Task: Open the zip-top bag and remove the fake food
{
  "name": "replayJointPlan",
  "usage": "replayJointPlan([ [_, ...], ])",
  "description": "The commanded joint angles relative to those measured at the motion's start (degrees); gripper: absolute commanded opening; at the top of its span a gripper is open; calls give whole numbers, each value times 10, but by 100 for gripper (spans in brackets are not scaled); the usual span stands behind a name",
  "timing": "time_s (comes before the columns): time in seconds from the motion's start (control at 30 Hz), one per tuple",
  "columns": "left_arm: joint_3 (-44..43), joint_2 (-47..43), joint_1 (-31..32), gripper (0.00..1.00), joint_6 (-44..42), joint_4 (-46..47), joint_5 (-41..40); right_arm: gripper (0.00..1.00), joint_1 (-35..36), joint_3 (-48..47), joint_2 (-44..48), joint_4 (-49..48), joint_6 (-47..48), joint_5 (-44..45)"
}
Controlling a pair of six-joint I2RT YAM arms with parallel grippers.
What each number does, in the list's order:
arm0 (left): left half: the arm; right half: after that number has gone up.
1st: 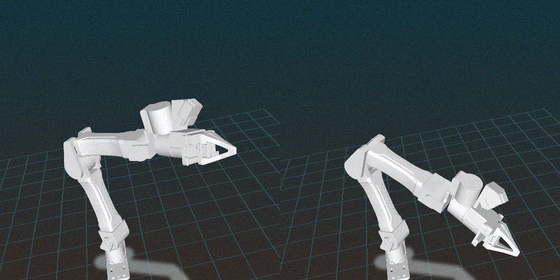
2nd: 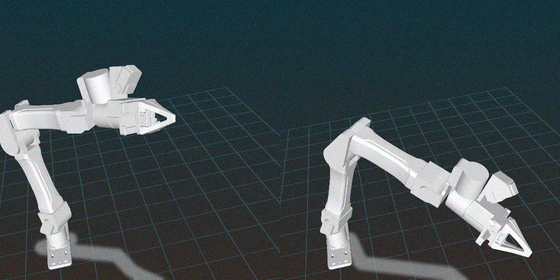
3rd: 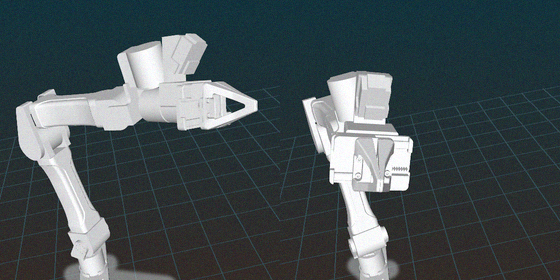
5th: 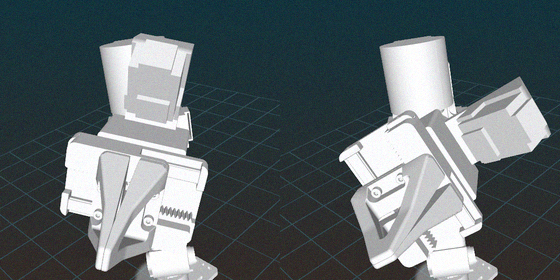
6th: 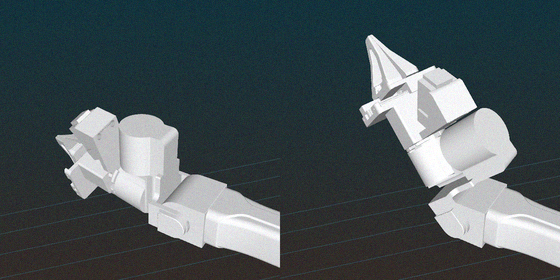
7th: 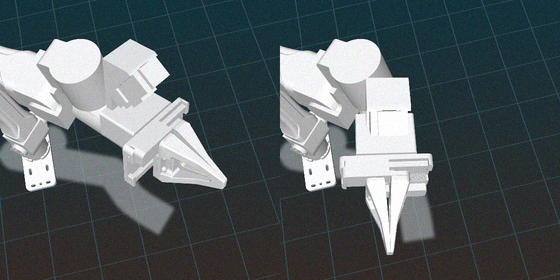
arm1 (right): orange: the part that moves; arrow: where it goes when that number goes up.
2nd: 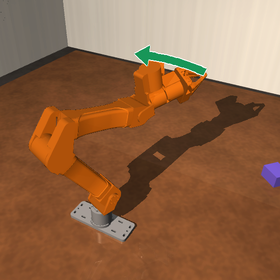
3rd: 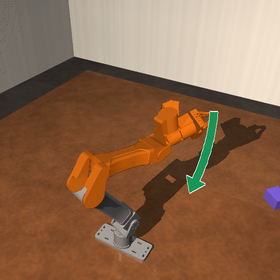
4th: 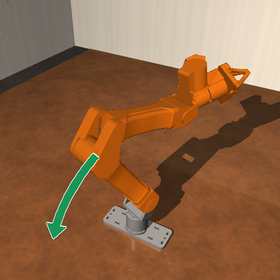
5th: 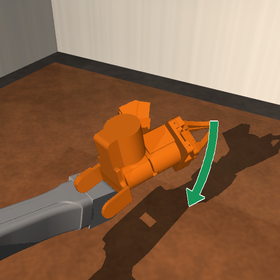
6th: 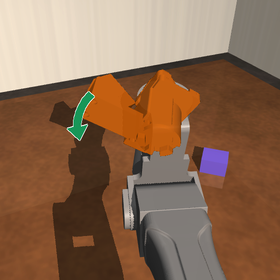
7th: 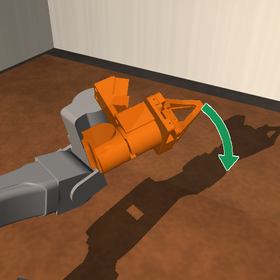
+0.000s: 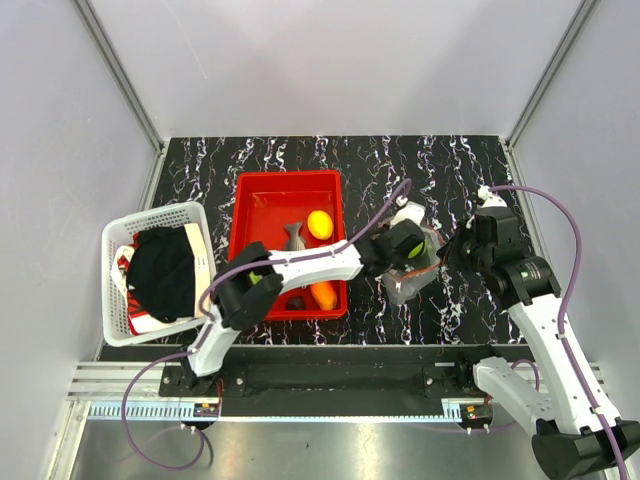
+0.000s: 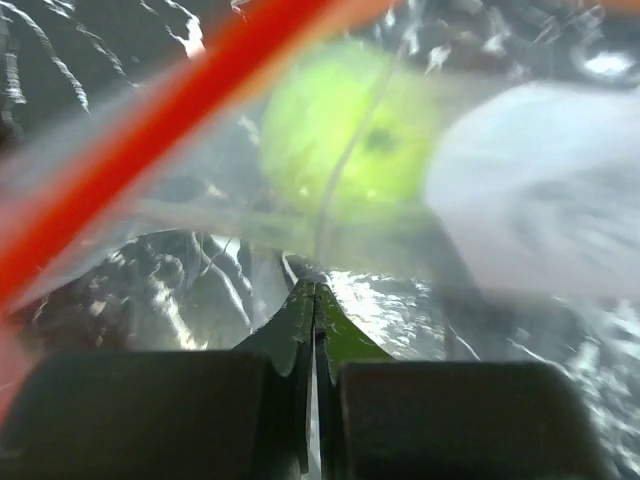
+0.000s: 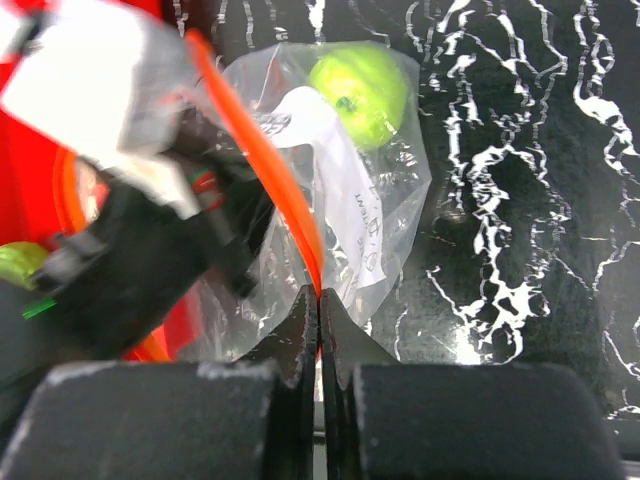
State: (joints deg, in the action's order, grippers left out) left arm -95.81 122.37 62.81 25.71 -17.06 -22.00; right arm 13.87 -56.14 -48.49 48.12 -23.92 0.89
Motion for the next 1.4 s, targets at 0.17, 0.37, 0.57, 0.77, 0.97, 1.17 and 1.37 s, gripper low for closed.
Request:
replayJointPlan([
  [0.17,93,-161,32,0,93,7,-9,0,1,-49,45,14,-19,-142],
  [0.37,81,-143,35,35,105,-11,-30,0,1,-14,38,16,-32,-161],
  [0.57,65,-100,25,61,111,-23,-38,0,1,5,27,0,-34,-157],
  [0.77,46,-62,14,75,123,-34,-30,0,1,8,22,-7,-31,-159],
  [0.97,44,-42,9,75,102,8,-41,0,1,13,20,-12,-31,-161],
  [1.17,66,-72,12,72,102,31,-46,0,1,-11,10,-12,-32,-165],
  [1.37,151,-142,25,72,122,77,-49,0,1,-40,16,-13,-70,-255],
])
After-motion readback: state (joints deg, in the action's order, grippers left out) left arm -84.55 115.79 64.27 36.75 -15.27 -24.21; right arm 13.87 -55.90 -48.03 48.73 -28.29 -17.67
